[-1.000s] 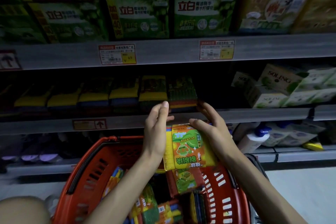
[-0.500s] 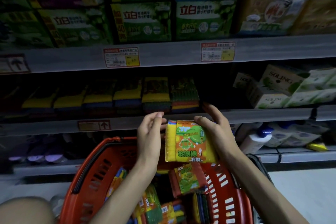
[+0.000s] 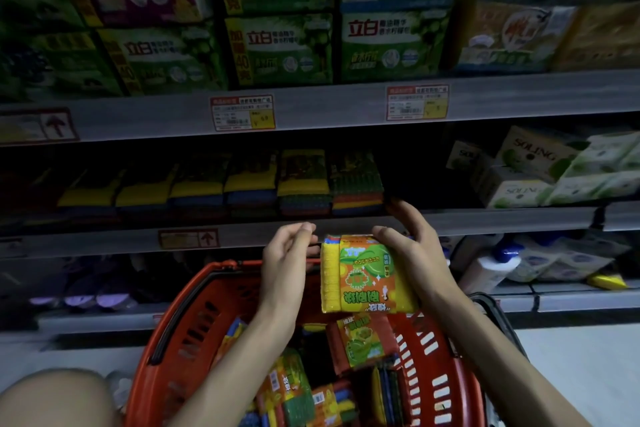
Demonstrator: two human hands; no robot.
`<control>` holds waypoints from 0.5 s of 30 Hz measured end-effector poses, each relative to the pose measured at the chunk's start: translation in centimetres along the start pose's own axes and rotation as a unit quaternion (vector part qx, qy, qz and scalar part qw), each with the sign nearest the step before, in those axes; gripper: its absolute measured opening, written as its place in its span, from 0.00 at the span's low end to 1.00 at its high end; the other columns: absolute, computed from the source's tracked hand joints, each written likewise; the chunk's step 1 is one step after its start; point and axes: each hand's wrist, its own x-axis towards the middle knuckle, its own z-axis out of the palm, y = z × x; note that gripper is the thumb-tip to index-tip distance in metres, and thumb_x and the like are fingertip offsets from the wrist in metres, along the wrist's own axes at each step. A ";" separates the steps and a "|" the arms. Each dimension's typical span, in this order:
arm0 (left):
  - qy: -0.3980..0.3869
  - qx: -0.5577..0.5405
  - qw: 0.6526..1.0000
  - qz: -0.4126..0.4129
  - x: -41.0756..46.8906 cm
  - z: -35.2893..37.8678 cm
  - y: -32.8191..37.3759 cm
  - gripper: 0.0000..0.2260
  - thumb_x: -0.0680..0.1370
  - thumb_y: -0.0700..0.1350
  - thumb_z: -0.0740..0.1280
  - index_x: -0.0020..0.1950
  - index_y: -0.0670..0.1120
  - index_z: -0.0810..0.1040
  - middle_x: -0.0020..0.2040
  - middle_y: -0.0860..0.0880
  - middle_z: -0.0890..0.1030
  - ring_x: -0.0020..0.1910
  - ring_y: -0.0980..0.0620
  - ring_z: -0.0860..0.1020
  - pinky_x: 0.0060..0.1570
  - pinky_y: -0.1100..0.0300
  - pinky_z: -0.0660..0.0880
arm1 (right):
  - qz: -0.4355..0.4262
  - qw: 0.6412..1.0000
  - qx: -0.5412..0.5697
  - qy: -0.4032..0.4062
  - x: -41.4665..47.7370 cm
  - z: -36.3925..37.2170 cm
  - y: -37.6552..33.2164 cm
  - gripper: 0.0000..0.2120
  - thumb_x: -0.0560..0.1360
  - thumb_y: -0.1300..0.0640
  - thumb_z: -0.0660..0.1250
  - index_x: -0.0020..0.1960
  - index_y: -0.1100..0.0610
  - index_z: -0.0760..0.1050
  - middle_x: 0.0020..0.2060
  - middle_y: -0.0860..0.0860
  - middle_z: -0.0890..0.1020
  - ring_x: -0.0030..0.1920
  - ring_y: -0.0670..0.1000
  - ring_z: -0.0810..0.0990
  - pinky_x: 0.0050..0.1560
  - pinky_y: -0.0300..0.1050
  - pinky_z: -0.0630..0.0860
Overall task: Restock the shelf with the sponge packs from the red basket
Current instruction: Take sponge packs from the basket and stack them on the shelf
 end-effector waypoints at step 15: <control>-0.256 0.028 0.963 -0.075 -4.8 -2.9 1.4 0.32 0.64 0.71 0.75 0.65 0.60 0.79 0.59 0.53 0.86 0.60 0.51 0.84 0.70 0.44 0.72 | 0.063 0.989 0.133 0.016 -4.8 -2.9 -3.5 0.08 0.77 0.56 0.72 0.56 0.50 0.83 0.52 0.56 0.87 0.45 0.58 0.87 0.43 0.49 0.81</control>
